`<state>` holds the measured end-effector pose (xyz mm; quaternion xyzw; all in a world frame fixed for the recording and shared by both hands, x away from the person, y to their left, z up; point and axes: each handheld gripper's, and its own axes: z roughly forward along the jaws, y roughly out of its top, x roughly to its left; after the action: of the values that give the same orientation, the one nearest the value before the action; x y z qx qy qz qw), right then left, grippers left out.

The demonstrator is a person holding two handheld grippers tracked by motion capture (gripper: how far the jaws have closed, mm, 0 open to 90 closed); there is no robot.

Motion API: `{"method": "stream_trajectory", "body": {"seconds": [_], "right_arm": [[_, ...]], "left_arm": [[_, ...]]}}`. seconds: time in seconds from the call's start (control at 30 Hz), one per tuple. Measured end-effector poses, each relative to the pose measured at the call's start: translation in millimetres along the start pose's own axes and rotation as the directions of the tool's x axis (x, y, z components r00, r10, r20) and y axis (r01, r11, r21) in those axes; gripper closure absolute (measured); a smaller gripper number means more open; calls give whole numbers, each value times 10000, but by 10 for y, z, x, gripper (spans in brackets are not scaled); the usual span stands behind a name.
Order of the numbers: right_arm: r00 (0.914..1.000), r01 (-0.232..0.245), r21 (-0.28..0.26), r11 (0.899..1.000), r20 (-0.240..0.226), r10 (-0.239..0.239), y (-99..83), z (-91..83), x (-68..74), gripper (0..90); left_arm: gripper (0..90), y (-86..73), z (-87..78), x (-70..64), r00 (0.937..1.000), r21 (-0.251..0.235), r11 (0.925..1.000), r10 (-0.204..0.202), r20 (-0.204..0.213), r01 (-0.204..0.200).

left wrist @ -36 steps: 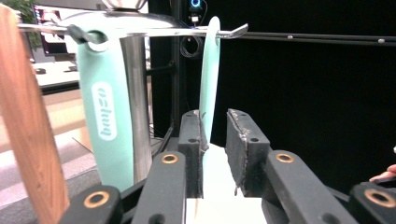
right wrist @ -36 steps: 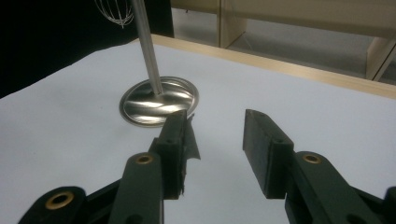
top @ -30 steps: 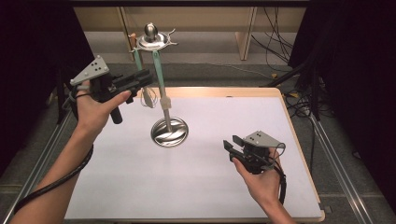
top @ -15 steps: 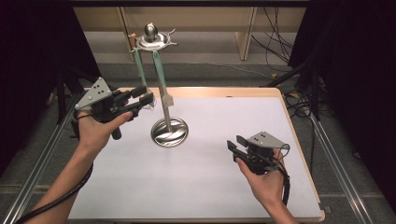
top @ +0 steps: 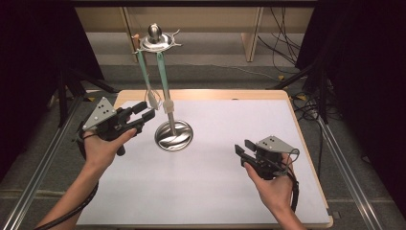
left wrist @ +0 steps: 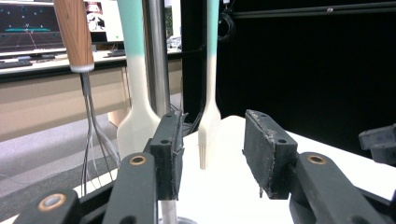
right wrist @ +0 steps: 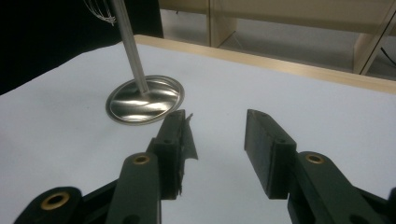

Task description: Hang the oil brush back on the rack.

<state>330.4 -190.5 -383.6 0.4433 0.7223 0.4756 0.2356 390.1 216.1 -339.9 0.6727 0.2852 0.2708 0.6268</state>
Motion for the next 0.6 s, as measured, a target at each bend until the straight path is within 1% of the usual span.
{"method": "stream_trajectory", "body": {"seconds": [0.03, 0.1, 0.13, 0.2, 0.27, 0.33, 0.37, 0.4, 0.43, 0.47, 0.53, 0.57, 0.6], "right_arm": [[10000, -69, 21, 10000, -10, 69, 1, -4, 3, 592], [10000, 75, -188, 9998, 56, -74, -1, 4, -13, 592], [9996, -164, -141, 9998, 214, 167, -2, -12, -3, 591], [9992, -348, -30, 9994, 171, 348, 4, -31, 2, 592], [9992, -361, -32, 9993, 146, 361, 5, -32, 0, 592], [9992, -374, -36, 9993, 165, 374, 7, -29, 2, 592], [9993, -334, -63, 9994, 139, 334, 9, -27, -1, 592], [9999, -109, -103, 9999, 66, 110, 11, -18, -17, 592], [9999, -143, -109, 9998, 67, 144, 12, -17, -14, 592], [9999, -130, -108, 9999, 97, 131, 13, -17, -15, 592], [9997, 145, -177, 9997, 177, -142, 8, -12, -42, 591], [9997, -220, -55, 9997, 70, 221, 6, -14, -20, 592], [9993, -361, -2, 9993, 103, 361, 2, -18, -7, 592]], "left_arm": [[567, -22, -5, -5, 10000, 53, 10000, 22, 16, -22], [566, -67, -14, -21, 10000, 92, 10000, -22, 12, 22], [565, -92, -20, -24, 10000, 131, 9999, -6, 3, 6], [564, -121, -31, -22, 10000, 179, 9998, -19, -39, 19], [563, -131, -38, -26, 9999, 147, 9999, -62, -84, 63], [562, -134, -47, -24, 9999, 124, 9999, -19, -108, 20], [562, -141, -43, -28, 9999, 72, 10000, -13, -104, 14], [562, -148, -47, -34, 9999, 134, 9999, 17, -141, -15], [561, -158, -46, -36, 9999, 170, 9998, 78, -110, -76], [560, -173, -40, -44, 10000, 135, 9999, -6, -88, 7], [560, -200, -43, -51, 9999, 182, 9998, 26, -122, -24], [559, -209, -48, -53, 9999, 218, 9998, 30, -115, -27], [559, -224, -54, -51, 9999, 206, 9998, 74, -99, -72]]}}
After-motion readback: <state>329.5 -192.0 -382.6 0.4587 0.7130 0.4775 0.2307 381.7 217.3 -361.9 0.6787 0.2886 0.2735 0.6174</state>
